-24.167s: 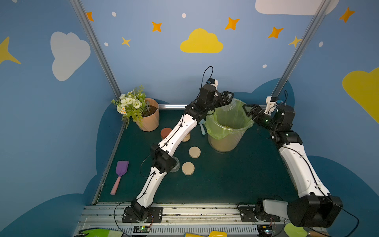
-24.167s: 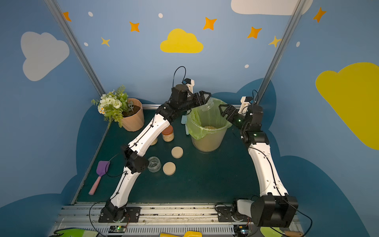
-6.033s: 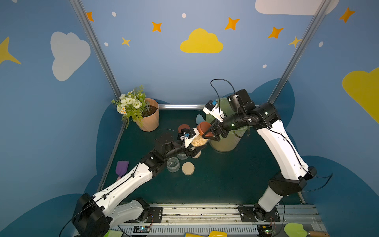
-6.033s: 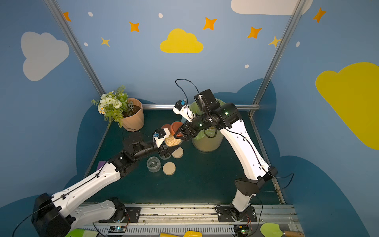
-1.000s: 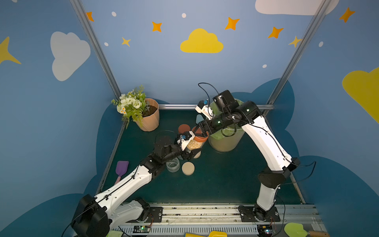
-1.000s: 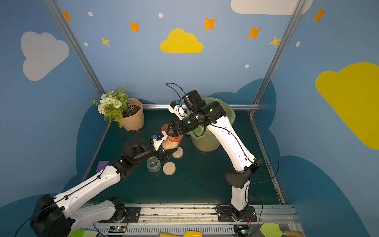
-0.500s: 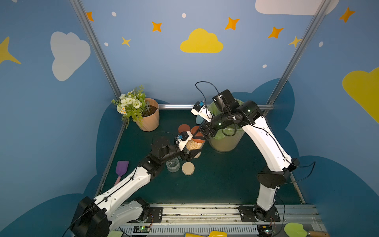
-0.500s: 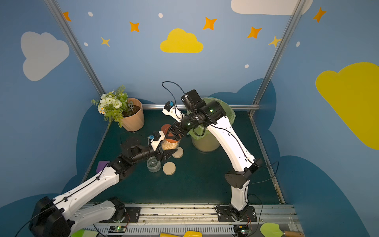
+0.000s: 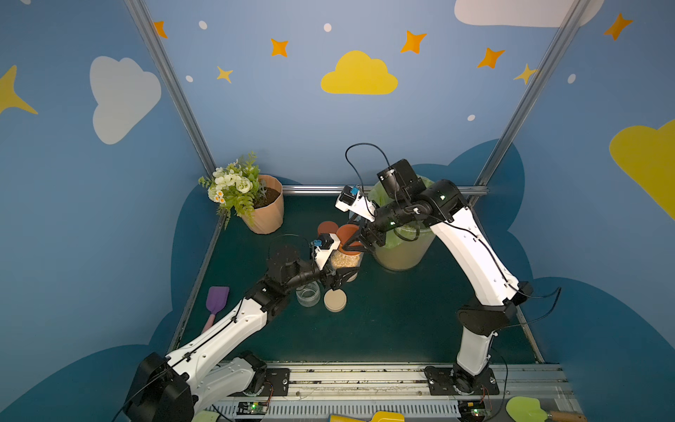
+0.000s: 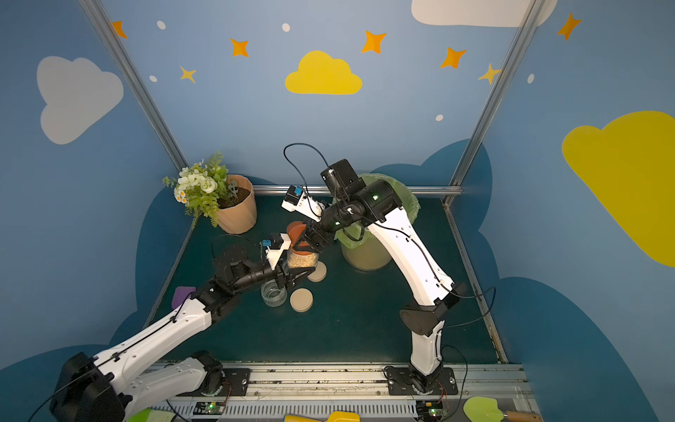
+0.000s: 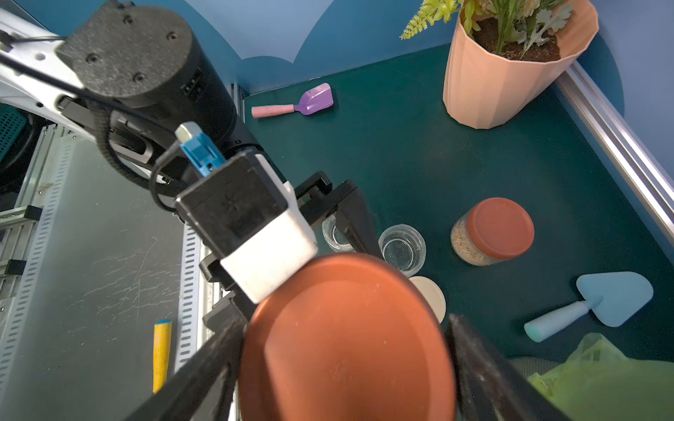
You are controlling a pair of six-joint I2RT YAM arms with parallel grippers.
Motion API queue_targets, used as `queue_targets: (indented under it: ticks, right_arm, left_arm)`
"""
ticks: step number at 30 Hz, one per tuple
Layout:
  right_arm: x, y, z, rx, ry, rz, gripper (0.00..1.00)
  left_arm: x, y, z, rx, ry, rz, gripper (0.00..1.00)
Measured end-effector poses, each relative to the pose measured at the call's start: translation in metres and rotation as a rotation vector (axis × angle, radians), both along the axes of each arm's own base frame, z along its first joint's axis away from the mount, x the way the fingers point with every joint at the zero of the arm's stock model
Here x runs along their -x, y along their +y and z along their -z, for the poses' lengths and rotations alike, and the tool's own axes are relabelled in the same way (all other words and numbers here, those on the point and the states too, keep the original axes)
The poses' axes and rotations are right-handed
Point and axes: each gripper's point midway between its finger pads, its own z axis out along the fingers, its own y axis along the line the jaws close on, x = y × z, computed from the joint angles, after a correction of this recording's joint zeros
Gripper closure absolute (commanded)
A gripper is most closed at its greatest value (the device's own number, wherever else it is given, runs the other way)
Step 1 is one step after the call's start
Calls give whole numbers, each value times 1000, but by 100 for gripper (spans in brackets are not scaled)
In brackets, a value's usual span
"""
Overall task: Empty expired oatmeal from jars
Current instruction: Unscrew the lid from the jar.
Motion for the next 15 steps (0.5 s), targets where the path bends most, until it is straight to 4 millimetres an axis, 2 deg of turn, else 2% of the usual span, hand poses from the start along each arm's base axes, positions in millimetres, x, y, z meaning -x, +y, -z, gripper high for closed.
queue_targets:
  ticks: [15]
  right_arm:
    - [-6,-1,8,29,3,9,43]
  left_arm:
    - [0,1,8,-8,42,-5,97]
